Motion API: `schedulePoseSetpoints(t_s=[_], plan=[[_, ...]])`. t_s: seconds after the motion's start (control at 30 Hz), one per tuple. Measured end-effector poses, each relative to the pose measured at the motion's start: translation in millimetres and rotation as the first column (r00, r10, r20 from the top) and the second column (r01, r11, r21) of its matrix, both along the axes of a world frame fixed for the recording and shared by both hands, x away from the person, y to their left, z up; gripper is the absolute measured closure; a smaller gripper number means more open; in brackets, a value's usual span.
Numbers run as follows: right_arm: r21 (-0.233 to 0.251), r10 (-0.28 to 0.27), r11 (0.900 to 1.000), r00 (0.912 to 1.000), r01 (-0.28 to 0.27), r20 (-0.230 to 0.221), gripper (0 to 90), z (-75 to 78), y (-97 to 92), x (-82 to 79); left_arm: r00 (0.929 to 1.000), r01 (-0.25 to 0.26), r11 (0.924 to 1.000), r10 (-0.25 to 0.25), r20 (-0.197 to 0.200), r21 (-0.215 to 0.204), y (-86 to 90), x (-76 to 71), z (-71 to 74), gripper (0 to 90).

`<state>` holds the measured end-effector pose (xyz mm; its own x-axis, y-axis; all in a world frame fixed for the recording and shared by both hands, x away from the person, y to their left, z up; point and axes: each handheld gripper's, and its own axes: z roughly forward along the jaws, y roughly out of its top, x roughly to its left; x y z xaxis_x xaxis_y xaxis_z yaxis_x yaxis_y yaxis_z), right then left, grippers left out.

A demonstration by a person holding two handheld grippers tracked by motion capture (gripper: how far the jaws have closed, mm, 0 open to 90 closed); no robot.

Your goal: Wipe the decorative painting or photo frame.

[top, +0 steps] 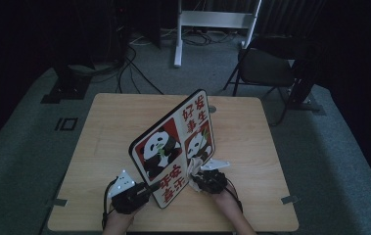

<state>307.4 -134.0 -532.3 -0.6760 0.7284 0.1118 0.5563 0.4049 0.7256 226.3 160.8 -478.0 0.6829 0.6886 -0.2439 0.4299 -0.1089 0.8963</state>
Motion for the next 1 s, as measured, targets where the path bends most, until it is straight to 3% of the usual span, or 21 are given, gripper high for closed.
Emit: schedulePoseSetpoints(t_s=[0.13,0.23,0.47,0.73,1.0], plan=[[0.022,0.005,0.9998,0.9999,-0.005,-0.012,76.7,1.1,-2.8,-0.1,1.0000,-0.002,1.0000,0.002,0.001,0.000,0.2,0.4,-0.2,78.2],[0.050,0.012,0.9987,0.9999,-0.013,0.012,76.7,11.7,-3.1,-2.0,1.0000,-0.002,1.0000,0.002,0.002,-0.003,0.1,1.1,-0.5,78.3],[0.144,0.005,0.9893,0.9932,-0.022,0.116,76.7,59.4,-3.7,-1.2,1.0000,-0.002,1.0000,0.002,0.003,-0.003,-0.3,1.6,-0.6,78.3],[0.216,-0.007,0.9754,0.9704,-0.047,0.241,76.7,118.1,-1.5,0.3,0.9999,0.012,0.9999,-0.012,-0.002,-0.005,-4.2,6.5,-0.4,78.2],[0.248,-0.014,0.9659,0.9442,-0.073,0.329,76.6,160.7,3.6,2.7,0.9998,0.022,0.9998,-0.022,0.000,-0.003,-12.0,14.5,-0.1,78.3]])
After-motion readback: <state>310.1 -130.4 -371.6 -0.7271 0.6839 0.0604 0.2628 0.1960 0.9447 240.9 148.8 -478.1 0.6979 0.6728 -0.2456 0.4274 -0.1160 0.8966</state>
